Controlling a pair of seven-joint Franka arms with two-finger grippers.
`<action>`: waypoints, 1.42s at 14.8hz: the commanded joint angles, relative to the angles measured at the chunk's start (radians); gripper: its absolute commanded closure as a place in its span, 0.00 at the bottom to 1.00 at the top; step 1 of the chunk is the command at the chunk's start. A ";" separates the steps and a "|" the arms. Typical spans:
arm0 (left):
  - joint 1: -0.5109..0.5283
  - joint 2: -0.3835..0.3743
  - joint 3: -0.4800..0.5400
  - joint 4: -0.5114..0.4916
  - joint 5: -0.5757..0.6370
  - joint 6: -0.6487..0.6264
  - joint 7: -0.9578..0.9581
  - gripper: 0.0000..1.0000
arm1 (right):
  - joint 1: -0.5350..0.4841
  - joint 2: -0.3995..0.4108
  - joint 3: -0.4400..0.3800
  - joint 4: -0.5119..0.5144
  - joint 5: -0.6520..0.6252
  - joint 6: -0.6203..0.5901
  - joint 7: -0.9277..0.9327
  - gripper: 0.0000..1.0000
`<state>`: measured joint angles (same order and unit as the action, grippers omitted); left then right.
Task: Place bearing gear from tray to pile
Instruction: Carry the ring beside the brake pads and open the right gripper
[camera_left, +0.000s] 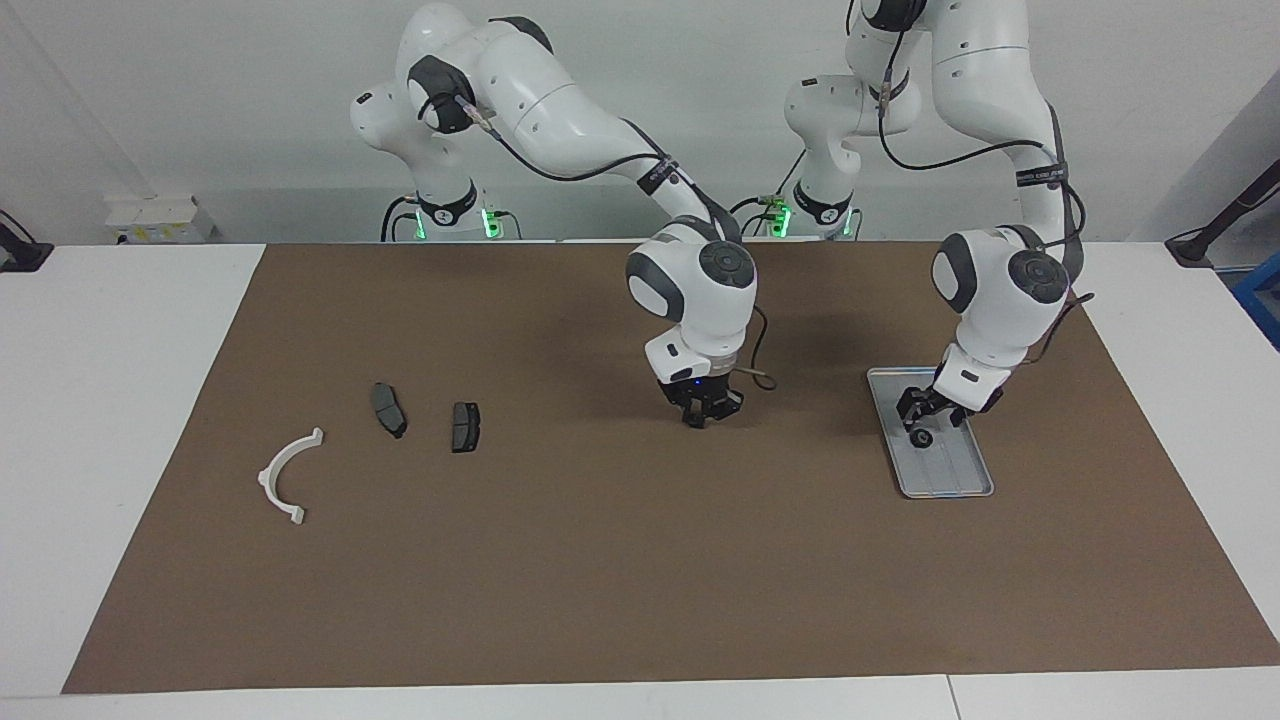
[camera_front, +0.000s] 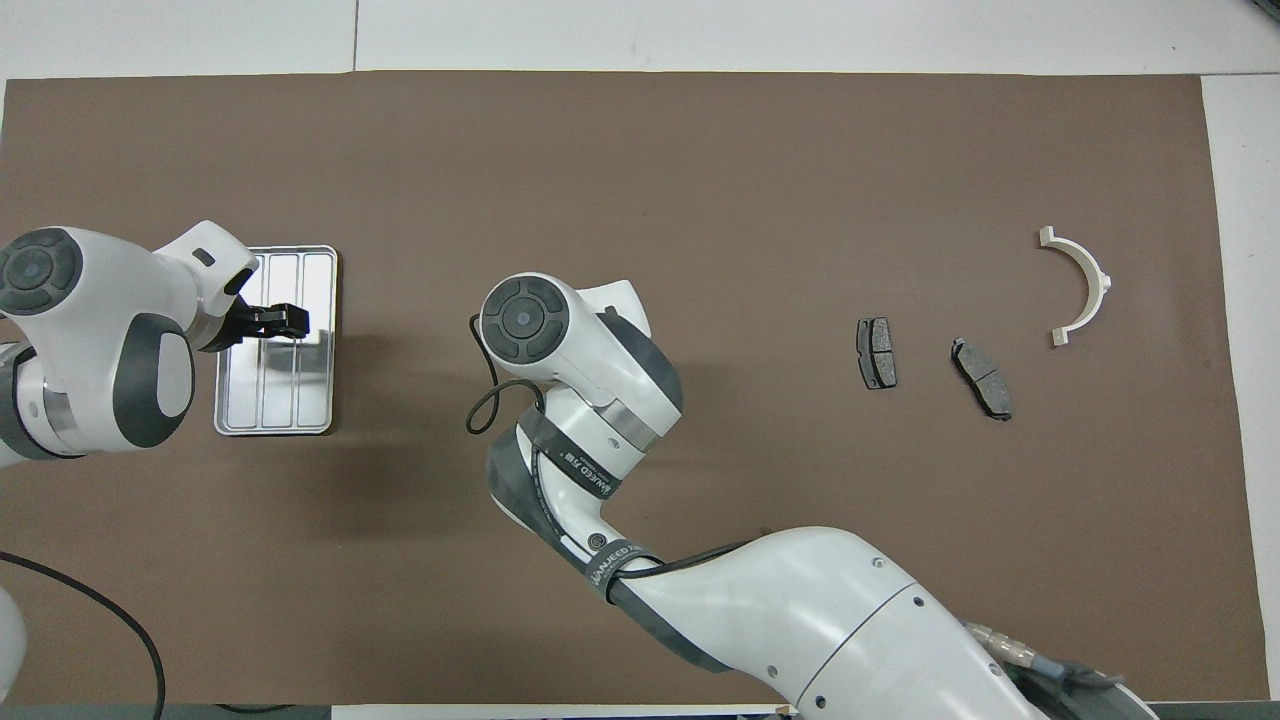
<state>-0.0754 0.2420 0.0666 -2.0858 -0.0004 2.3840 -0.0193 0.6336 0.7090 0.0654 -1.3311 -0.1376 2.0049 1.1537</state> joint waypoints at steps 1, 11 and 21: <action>-0.018 -0.003 0.009 -0.037 -0.018 0.072 -0.007 0.16 | -0.122 -0.086 0.020 0.065 -0.003 -0.203 -0.252 1.00; -0.018 0.008 0.009 -0.040 -0.018 0.098 -0.013 0.49 | -0.610 -0.212 0.019 -0.040 -0.002 -0.197 -1.192 1.00; -0.018 0.007 0.009 -0.036 -0.018 0.094 -0.036 0.84 | -0.732 -0.151 0.017 -0.309 -0.002 0.210 -1.209 1.00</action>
<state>-0.0834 0.2495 0.0661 -2.1169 -0.0011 2.4657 -0.0464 -0.0823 0.5686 0.0676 -1.6047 -0.1390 2.1720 -0.0407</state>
